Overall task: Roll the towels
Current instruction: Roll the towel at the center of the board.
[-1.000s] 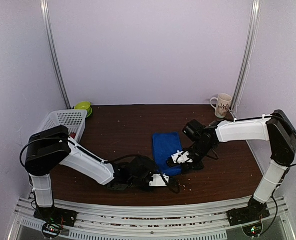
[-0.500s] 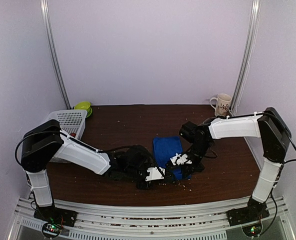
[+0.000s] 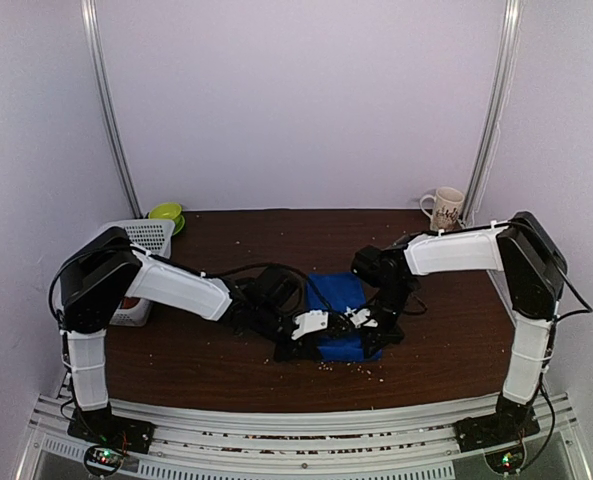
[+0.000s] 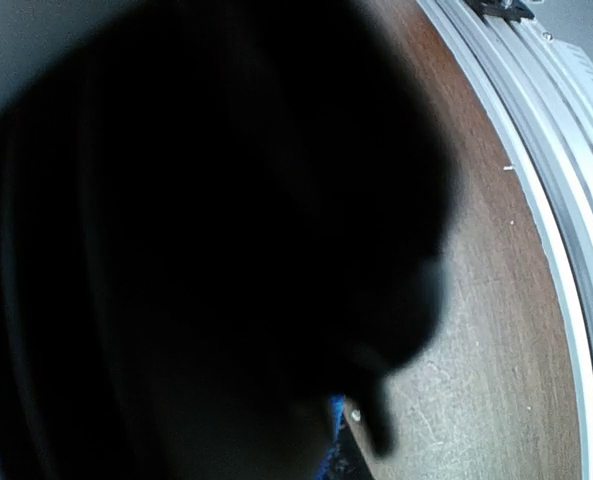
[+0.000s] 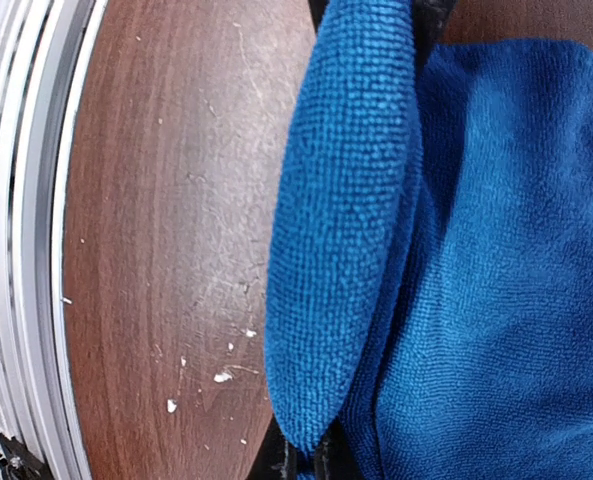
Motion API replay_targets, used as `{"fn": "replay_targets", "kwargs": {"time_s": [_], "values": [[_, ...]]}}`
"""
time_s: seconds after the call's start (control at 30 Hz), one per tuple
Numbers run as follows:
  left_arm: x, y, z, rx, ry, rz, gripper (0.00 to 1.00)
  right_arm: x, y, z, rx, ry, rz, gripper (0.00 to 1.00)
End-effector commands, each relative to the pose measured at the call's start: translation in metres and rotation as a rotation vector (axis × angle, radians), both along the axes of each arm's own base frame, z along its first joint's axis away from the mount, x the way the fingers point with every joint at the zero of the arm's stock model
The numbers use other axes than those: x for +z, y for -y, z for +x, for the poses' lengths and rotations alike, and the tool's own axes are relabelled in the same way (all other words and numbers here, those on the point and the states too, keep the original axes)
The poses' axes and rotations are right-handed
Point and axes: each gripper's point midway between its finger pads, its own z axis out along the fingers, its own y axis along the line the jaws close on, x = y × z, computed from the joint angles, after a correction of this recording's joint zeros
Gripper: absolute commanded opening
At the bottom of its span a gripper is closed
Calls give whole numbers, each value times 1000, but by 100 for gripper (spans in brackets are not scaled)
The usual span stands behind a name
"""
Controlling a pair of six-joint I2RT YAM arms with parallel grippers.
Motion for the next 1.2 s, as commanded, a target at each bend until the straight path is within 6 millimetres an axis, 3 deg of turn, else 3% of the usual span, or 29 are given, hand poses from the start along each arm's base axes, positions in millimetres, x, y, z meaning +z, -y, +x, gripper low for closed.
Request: {"fn": "replay_targets", "kwargs": {"time_s": [0.0, 0.3, 0.43, 0.6, 0.8, 0.93, 1.17], "values": [[-18, -10, -10, -20, -159, 51, 0, -8, 17, 11, -59, -3, -105, 4], [-37, -12, -8, 1, -258, 103, 0, -1, 20, 43, -177, 53, -76, 21], [-41, -14, -9, 7, -294, 107, 0, 11, 20, 55, -208, 77, -35, 28], [-50, -18, -12, 27, -342, 106, 0, 26, 21, 61, -206, 134, 17, 44], [-50, -19, -4, 72, -390, 95, 0, 45, 29, 75, -219, 239, 72, 54], [-48, -16, 5, 106, -429, 109, 0, 58, 41, 79, -184, 355, 111, 57], [-49, -13, 11, 130, -495, 105, 0, 62, 57, 57, 1, 702, 252, 65]]}}
